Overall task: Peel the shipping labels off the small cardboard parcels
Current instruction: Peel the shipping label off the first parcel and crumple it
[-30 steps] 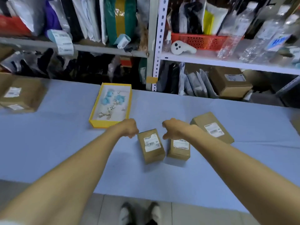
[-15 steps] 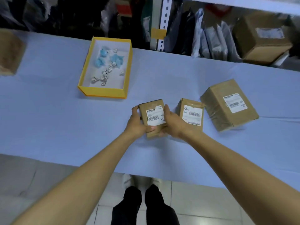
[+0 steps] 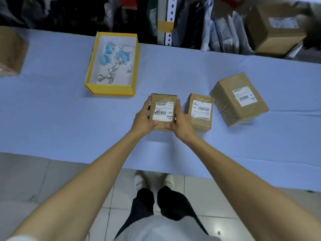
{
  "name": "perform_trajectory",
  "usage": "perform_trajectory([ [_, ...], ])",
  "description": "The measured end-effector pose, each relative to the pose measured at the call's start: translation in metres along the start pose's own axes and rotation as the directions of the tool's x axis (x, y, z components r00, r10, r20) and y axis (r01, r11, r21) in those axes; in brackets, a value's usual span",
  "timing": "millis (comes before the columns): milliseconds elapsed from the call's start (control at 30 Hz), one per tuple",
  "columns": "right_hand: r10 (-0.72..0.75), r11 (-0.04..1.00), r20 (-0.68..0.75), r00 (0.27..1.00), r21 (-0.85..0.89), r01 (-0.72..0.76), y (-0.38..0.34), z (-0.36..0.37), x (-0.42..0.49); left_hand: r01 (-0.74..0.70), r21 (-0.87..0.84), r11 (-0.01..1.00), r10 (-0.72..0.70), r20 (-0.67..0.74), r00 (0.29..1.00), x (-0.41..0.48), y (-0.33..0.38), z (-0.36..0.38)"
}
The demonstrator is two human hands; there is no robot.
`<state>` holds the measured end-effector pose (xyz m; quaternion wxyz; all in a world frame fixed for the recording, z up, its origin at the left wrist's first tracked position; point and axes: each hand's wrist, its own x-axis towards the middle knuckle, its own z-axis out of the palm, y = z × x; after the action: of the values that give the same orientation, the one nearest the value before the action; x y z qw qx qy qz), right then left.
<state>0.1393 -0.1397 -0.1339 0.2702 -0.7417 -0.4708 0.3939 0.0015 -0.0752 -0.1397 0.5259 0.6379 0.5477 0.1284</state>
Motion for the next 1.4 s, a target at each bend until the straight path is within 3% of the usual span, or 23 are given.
perform_trajectory([
  [367,-0.030,0.999,0.027,0.999,0.034,0.029,0.000,-0.004,-0.007,-0.009,0.045,0.999,0.011,-0.055,0.998,-0.003,0.001,0.006],
  [533,-0.019,0.996,0.002,1.000,0.083,0.019,0.004,0.000,-0.009,-0.029,-0.095,0.995,0.027,-0.031,0.999,-0.006,-0.009,0.003],
  [700,-0.031,0.994,-0.022,0.999,0.106,0.033,0.010,0.004,-0.007,-0.063,-0.169,0.984,0.044,-0.110,0.993,-0.009,-0.010,0.006],
  [1033,-0.027,0.999,-0.036,0.999,0.037,0.028,0.014,0.008,0.004,-0.125,-0.084,0.989,0.104,-0.220,0.970,-0.017,-0.013,0.018],
  [1233,-0.070,0.997,-0.083,0.994,-0.018,0.069,0.012,0.013,-0.003,-0.169,-0.188,0.968,0.139,-0.161,0.977,-0.021,-0.017,0.007],
  [1400,-0.067,0.998,-0.079,0.995,-0.025,0.065,0.012,0.012,-0.004,-0.190,-0.162,0.968,0.161,-0.180,0.971,-0.022,-0.013,0.010],
])
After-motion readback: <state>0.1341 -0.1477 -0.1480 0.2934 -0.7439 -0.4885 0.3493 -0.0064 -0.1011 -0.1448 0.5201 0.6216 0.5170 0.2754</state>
